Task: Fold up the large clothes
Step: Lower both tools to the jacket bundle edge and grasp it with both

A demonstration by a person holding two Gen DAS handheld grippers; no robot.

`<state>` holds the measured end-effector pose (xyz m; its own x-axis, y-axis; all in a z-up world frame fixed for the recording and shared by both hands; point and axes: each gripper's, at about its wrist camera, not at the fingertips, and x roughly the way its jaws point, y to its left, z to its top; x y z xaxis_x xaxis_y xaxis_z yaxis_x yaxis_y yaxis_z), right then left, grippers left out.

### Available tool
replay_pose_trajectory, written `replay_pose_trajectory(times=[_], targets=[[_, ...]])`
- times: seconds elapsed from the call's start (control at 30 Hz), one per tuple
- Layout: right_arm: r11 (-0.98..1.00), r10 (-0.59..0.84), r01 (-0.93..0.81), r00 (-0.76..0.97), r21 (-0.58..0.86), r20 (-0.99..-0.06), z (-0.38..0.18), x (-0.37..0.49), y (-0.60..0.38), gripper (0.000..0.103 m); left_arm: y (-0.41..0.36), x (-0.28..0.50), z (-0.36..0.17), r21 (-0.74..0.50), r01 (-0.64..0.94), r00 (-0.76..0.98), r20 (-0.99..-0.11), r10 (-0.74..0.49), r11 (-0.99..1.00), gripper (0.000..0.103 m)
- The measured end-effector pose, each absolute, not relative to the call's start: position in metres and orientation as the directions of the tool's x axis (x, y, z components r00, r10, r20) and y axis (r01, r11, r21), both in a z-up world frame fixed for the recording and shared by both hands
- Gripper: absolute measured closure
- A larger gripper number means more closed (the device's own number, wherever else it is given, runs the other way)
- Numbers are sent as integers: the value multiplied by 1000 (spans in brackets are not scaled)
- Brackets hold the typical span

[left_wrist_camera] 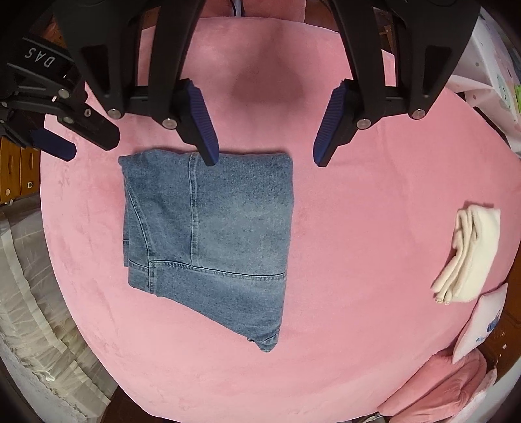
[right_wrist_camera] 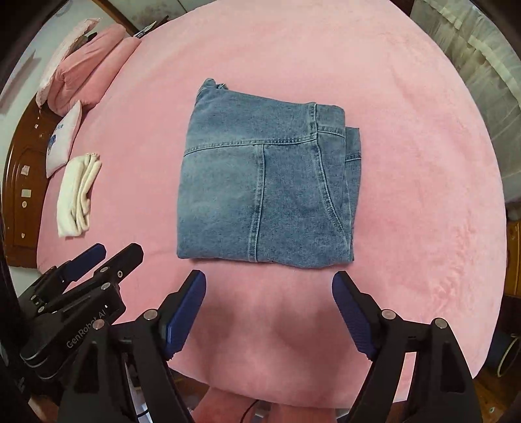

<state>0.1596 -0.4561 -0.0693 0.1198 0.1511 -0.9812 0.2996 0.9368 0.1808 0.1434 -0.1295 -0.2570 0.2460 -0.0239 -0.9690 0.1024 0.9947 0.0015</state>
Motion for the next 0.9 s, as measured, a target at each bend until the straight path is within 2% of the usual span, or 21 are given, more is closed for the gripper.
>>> replay_pose_trajectory(times=[0.23, 0.47, 0.77, 0.9], targets=[[935, 169, 297, 114, 196, -979, -75, 157, -462, 21, -124, 150, -259, -24, 59, 236, -971, -38, 998, 46], [925, 192, 312, 104, 216, -976, -87, 157, -476, 14, -129, 163, -278, -19, 54, 204, -979, -30, 998, 46], [847, 305, 443, 49, 295, -951, -161, 161, -538, 10, -125, 192, -337, 7, 24, 136, -991, 4, 1000, 46], [805, 362, 458, 123, 376, -924, -189, 156, -569, 6, -114, 210, -368, -33, 12, 115, -993, -34, 999, 46]])
